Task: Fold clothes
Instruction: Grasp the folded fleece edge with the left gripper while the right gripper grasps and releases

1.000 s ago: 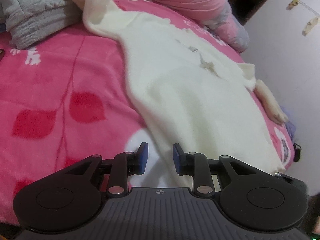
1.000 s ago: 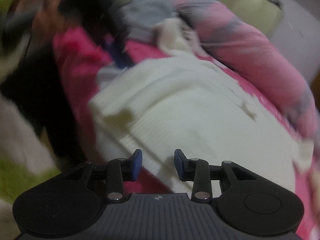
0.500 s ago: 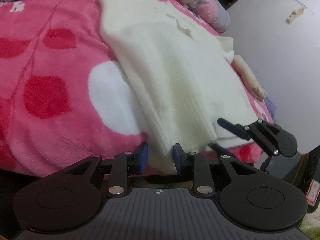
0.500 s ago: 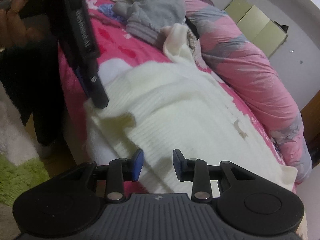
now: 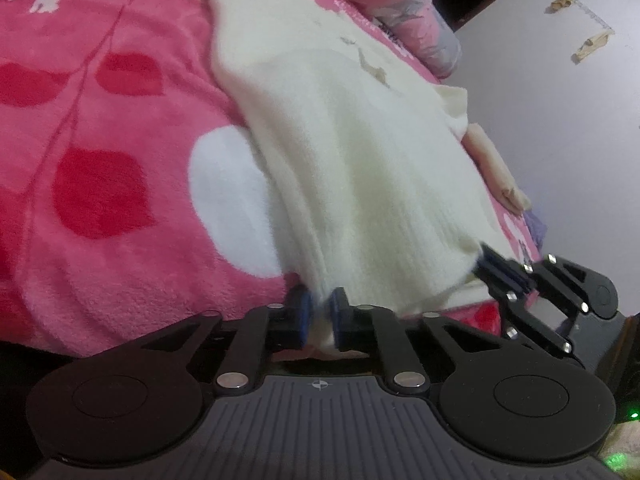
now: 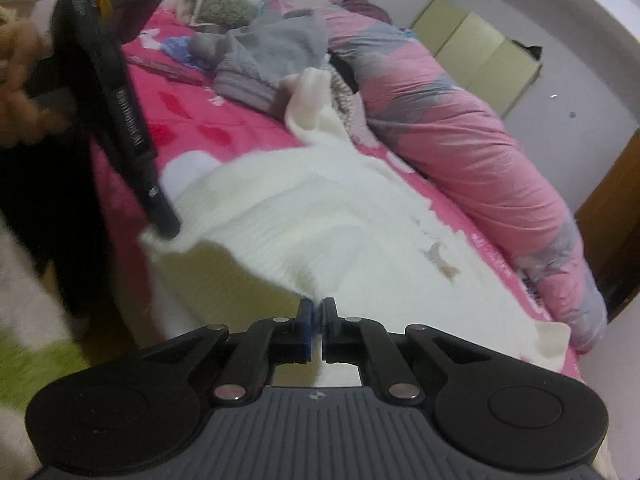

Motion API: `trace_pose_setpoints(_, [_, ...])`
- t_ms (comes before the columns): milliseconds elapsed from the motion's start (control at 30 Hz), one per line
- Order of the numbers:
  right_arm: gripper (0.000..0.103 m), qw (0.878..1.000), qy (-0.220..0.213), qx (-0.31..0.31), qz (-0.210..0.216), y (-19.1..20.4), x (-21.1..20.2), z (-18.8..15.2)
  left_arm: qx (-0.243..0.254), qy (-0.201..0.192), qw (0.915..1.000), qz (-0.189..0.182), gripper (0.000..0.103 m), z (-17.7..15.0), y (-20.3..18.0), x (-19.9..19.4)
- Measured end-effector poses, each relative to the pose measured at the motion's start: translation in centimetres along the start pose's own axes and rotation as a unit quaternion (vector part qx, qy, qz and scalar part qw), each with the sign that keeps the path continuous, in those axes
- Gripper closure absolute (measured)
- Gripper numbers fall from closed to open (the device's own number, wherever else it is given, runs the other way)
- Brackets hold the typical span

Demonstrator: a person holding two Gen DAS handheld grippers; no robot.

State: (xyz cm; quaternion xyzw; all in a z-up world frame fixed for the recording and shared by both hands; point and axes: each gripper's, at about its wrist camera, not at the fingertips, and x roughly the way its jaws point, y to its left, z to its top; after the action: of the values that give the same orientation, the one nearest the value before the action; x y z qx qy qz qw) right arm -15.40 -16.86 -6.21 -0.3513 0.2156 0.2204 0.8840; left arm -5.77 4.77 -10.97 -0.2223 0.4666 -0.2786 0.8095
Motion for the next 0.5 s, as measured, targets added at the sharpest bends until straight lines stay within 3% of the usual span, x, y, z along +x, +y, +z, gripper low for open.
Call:
trace_pose_setpoints(200, [0.1, 0.996, 0.044, -0.069, 0.024, 1.7, 0.1, -2.0, 0.01, 0.008, 0.9999, 0.003, 0.097, -0.1, 0.1, -0.4])
trace_pose_setpoints(300, [0.1, 0.997, 0.032, -0.064, 0.035, 0.7, -1.0, -0.9, 0.033, 0.003, 0.9995, 0.004, 0.098, 0.0, -0.4, -1.1])
trace_pose_setpoints(500, [0.097, 0.995, 0.081, -0.044, 0.049, 1.6, 1.6, -2.7, 0.046, 0.015, 0.9987, 0.017, 0.098, -0.1, -0.2, 0.2])
